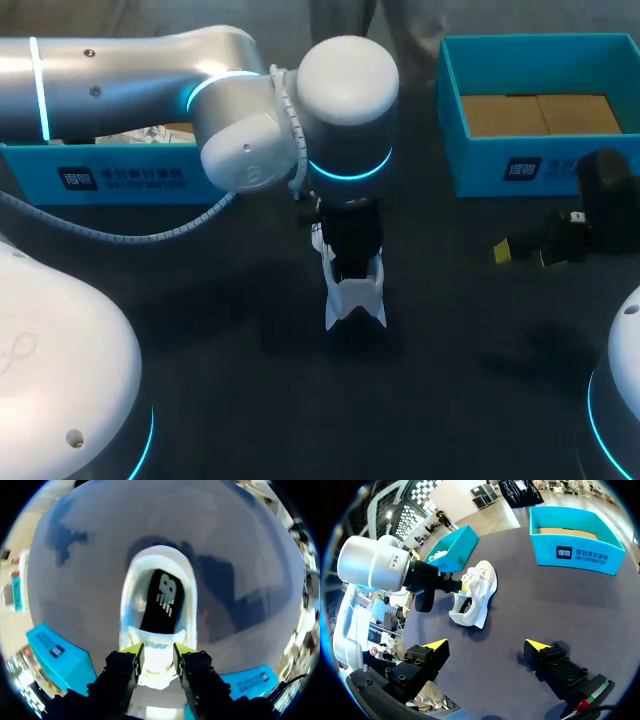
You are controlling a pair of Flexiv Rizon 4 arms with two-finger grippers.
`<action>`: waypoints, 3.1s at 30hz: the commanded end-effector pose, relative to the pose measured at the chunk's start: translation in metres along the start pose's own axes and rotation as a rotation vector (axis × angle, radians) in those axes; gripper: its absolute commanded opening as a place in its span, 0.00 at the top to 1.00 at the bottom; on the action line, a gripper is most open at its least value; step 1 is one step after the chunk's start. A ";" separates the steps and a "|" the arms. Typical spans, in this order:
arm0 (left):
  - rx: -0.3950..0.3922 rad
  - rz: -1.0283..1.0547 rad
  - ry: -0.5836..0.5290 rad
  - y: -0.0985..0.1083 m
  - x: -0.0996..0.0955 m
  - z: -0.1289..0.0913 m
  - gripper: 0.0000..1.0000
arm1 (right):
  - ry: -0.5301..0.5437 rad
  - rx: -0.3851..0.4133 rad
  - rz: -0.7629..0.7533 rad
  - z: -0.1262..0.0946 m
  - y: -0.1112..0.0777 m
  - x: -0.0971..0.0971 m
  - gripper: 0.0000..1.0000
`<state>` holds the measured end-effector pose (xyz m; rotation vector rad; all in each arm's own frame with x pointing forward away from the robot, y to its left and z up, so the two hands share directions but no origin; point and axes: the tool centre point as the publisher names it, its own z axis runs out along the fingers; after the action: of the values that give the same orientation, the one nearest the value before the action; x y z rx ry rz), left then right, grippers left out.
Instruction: Take the shoe out of the shoebox, open the shoe tongue, remove and reinsert the insole, then place the shoe into the shoebox
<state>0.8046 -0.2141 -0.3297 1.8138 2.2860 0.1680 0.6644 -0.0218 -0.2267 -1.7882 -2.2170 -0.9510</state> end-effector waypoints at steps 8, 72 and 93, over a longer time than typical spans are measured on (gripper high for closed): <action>0.035 -0.388 -0.032 0.008 0.013 -0.040 0.04 | -0.003 0.000 0.001 0.000 -0.001 0.001 0.00; 0.058 -1.308 -0.001 -0.033 0.033 -0.066 0.00 | -0.003 0.000 0.001 0.000 -0.001 0.001 0.00; 0.160 -1.357 0.028 -0.101 0.028 -0.019 0.00 | -0.003 0.000 0.001 0.000 -0.001 0.001 0.00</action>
<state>0.6978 -0.2041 -0.3285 -0.0047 3.0049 -0.2261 0.6644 -0.0219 -0.2267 -1.7885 -2.2168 -0.9509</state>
